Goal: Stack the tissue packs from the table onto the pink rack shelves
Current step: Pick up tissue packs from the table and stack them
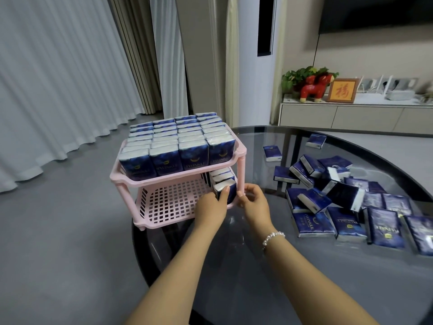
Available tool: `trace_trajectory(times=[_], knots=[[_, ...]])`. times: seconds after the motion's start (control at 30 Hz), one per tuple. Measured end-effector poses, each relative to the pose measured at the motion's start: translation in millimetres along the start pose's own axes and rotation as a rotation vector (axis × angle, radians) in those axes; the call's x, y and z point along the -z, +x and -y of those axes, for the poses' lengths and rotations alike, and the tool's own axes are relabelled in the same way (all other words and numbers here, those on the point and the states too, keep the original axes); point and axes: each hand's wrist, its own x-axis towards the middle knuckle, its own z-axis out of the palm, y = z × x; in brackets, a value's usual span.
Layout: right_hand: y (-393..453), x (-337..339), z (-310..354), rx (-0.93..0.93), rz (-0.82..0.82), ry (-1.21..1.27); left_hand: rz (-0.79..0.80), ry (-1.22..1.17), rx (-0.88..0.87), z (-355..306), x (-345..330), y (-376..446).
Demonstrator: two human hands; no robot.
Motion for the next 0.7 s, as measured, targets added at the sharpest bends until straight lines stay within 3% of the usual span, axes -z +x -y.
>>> trace_trajectory(times=[0.13, 0.33, 0.47, 0.7], knots=[[-13.9, 11.3, 8.5, 0.023, 0.047, -0.077, -0.046, 0.056, 0.009, 3.1, -2.1, -11.8], [-52.3, 49.0, 24.6, 0.170, 0.025, -0.242, -0.269, -0.058, -0.011, -9.5, -0.7, -47.4], [-67.6, 85.1, 27.9, 0.295, -0.066, -0.400, -0.148, -0.214, -0.079, -22.4, -15.3, -68.7], [-60.8, 147.1, 20.6, 0.392, -0.303, -0.713, 0.118, -0.218, -0.105, -49.2, -62.6, -83.6]])
